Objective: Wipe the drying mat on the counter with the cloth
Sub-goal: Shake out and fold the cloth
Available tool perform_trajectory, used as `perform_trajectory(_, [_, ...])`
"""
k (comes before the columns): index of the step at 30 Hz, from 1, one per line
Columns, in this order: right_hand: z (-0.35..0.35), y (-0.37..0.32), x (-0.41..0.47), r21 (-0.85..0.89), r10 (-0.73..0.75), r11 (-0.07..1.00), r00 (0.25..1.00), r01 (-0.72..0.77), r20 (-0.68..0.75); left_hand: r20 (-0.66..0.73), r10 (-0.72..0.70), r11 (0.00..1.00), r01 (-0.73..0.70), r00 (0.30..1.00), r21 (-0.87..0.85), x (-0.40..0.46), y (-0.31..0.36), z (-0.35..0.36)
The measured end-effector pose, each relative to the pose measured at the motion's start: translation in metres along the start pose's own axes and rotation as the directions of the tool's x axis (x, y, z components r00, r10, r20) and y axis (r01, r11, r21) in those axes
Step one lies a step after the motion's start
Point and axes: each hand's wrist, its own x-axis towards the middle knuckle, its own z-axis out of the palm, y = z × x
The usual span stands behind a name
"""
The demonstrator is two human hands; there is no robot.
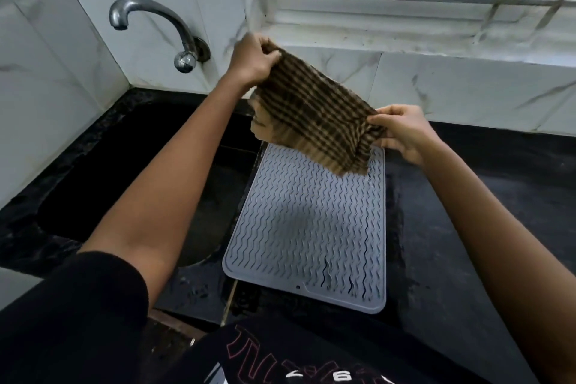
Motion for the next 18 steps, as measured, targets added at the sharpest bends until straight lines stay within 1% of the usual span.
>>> perform_trajectory(1, [0.002, -0.004, 0.0, 0.02, 0.016, 1.0, 1.0, -0.016, 0.002, 0.018, -0.039, 0.999, 0.039, 0.999, -0.004, -0.003, -0.002, 0.006])
perform_trajectory(3, [0.006, -0.013, -0.004, 0.079, 0.039, 0.996, 0.998, -0.042, 0.044, 0.094, -0.104, 0.99, 0.112, 0.99, -0.083, -0.011, -0.001, 0.018])
perform_trajectory(5, [0.013, -0.024, -0.007, 0.152, 0.028, 0.987, 0.995, -0.042, 0.093, 0.2, -0.114, 0.977, 0.146, 0.973, -0.158, -0.021, 0.004, 0.029])
perform_trajectory(7, [0.021, -0.035, -0.012, 0.19, 0.009, 0.981, 0.993, -0.032, 0.12, 0.322, -0.065, 0.96, 0.148, 0.944, -0.24, -0.032, 0.014, 0.036])
perform_trajectory(9, [0.029, -0.043, -0.017, 0.21, 0.002, 0.977, 0.993, -0.027, 0.12, 0.445, 0.007, 0.947, 0.137, 0.896, -0.291, -0.04, 0.026, 0.041])
perform_trajectory(11, [0.032, -0.049, -0.021, 0.213, 0.009, 0.976, 0.992, -0.036, 0.128, 0.508, 0.071, 0.968, 0.063, 0.859, -0.242, -0.044, 0.033, 0.042])
perform_trajectory(12, [0.033, -0.052, -0.024, 0.22, 0.021, 0.974, 0.988, -0.055, 0.153, 0.526, 0.091, 0.977, 0.026, 0.846, -0.211, -0.045, 0.035, 0.042])
perform_trajectory(14, [0.031, -0.057, -0.031, 0.222, 0.041, 0.971, 0.973, -0.093, 0.226, 0.573, 0.11, 0.983, -0.004, 0.812, -0.183, -0.045, 0.034, 0.039])
perform_trajectory(15, [0.03, -0.06, -0.034, 0.194, 0.038, 0.977, 0.97, -0.086, 0.241, 0.595, 0.12, 0.982, -0.008, 0.795, -0.187, -0.045, 0.032, 0.038])
perform_trajectory(16, [0.029, -0.062, -0.037, 0.13, 0.027, 0.99, 0.973, -0.058, 0.23, 0.607, 0.14, 0.978, -0.014, 0.783, -0.207, -0.045, 0.031, 0.038])
perform_trajectory(17, [0.027, -0.063, -0.038, 0.017, 0.0, 1.0, 0.981, -0.003, 0.193, 0.602, 0.169, 0.971, -0.026, 0.78, -0.238, -0.045, 0.031, 0.038])
perform_trajectory(18, [0.023, -0.064, -0.038, -0.139, -0.055, 0.987, 0.989, 0.074, 0.139, 0.589, 0.201, 0.961, -0.041, 0.783, -0.274, -0.046, 0.031, 0.037])
